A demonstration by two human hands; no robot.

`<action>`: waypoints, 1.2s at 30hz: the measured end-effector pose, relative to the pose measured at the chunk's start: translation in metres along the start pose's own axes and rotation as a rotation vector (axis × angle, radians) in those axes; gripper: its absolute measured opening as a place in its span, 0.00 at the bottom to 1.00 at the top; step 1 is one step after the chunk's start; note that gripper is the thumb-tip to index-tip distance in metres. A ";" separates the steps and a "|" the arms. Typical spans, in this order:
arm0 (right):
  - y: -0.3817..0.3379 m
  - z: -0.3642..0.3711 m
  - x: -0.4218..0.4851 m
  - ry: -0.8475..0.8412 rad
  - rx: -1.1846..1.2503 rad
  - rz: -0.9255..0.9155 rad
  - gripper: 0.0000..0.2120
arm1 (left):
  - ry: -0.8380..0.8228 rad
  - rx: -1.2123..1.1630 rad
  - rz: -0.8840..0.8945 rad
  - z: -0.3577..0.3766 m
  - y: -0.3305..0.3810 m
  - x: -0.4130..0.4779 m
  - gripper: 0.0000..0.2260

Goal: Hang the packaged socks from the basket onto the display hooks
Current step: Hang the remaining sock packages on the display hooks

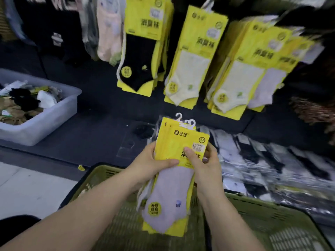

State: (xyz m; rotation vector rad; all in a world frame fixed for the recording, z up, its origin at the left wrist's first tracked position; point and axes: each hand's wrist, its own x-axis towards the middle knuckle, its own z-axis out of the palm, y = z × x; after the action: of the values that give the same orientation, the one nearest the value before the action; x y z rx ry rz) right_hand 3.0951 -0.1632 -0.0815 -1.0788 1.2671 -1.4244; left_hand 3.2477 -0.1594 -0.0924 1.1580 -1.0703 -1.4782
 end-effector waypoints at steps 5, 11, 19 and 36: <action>-0.042 -0.068 0.005 -0.023 -0.016 -0.074 0.13 | -0.066 -0.038 0.113 0.067 0.021 -0.001 0.27; -0.095 -0.125 0.013 -0.123 0.023 -0.125 0.11 | -0.035 -0.020 0.172 0.117 0.046 -0.001 0.27; -0.170 -0.169 0.077 -0.013 0.096 -0.184 0.07 | 0.274 0.113 0.435 0.147 0.129 0.037 0.16; -0.233 -0.141 0.251 0.006 -0.268 -0.256 0.09 | 0.246 0.197 0.526 0.149 0.132 0.125 0.12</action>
State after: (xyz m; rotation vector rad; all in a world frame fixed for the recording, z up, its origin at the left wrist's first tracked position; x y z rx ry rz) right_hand 2.8895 -0.3701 0.1467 -1.4614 1.3910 -1.4725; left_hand 3.1085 -0.2931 0.0416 1.0526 -1.2460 -0.8161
